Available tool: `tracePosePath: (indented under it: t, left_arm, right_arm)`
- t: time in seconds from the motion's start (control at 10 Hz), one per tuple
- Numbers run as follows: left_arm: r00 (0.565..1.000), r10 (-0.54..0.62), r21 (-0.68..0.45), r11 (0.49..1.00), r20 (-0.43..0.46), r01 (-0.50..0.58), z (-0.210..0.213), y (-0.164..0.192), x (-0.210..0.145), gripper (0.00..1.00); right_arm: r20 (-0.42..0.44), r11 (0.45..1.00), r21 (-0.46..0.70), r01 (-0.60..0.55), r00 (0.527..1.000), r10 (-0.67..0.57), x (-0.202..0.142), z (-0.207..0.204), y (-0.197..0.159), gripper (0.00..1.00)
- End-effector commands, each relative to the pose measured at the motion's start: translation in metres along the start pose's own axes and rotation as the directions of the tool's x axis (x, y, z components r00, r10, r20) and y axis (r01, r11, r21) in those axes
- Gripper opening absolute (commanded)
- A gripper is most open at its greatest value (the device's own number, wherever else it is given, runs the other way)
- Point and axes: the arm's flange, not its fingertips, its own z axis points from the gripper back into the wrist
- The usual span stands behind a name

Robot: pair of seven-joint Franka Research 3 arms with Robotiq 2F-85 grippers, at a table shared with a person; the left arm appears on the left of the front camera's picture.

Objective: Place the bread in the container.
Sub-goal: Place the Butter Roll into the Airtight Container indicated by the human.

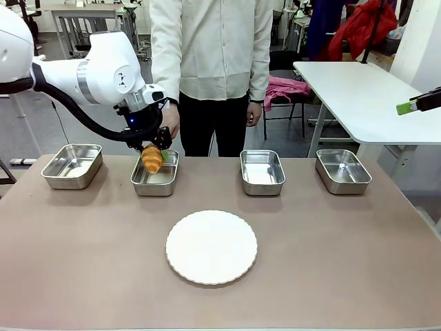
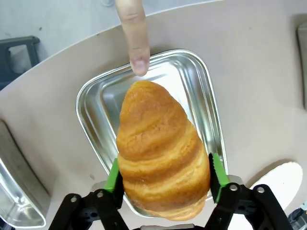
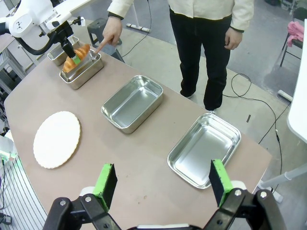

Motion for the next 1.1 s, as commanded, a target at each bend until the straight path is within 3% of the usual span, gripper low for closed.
tracePosePath:
  t: [0.0,0.4,0.5,1.0]
  left_arm:
    - [1.0,-0.02,-0.008,1.0,0.004,0.02,0.001,0.002,-0.003,1.0]
    - [0.997,0.01,0.005,1.0,-0.083,-0.01,0.011,-0.007,-0.008,1.0]
    - [1.0,-0.005,-0.002,1.0,-0.017,0.005,0.0,-0.004,-0.002,1.0]
    - [1.0,-0.005,-0.002,1.0,-0.017,0.005,0.0,-0.004,-0.002,1.0]
  right_arm:
    - [0.028,1.0,0.009,0.0,1.0,0.0,0.001,0.0,0.0,1.0]
    - [0.028,1.0,0.009,0.0,1.0,0.0,0.001,0.0,0.0,1.0]
    - [0.028,1.0,0.009,0.0,1.0,0.0,0.001,0.0,0.0,1.0]
    - [0.028,1.0,0.009,0.0,1.0,0.0,0.001,0.0,0.0,1.0]
